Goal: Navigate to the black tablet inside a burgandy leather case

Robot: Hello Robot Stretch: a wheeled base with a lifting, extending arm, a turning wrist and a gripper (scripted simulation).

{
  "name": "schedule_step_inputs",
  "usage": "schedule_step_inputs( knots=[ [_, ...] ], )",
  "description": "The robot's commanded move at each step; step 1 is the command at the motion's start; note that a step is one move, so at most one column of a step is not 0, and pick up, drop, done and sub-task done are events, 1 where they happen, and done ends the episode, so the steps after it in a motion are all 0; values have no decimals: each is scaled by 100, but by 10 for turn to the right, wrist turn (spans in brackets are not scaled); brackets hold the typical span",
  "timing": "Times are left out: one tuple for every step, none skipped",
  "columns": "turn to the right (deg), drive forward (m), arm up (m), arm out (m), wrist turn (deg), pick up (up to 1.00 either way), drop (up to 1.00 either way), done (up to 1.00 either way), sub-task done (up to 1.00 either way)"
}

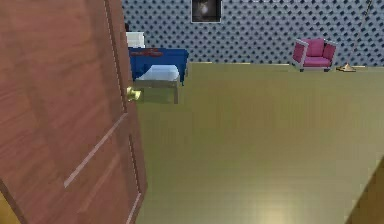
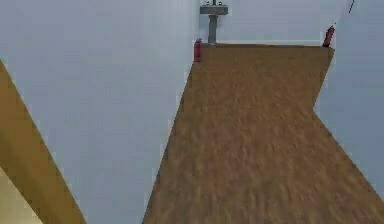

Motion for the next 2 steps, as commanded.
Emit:
schedule_step_inputs(
  knots=[
    [0, 45, 0, 0, 0, 0, 0, 0, 0],
    [60, 0, 0, 0, 0, 0, 0, 0, 0]
  ],
)
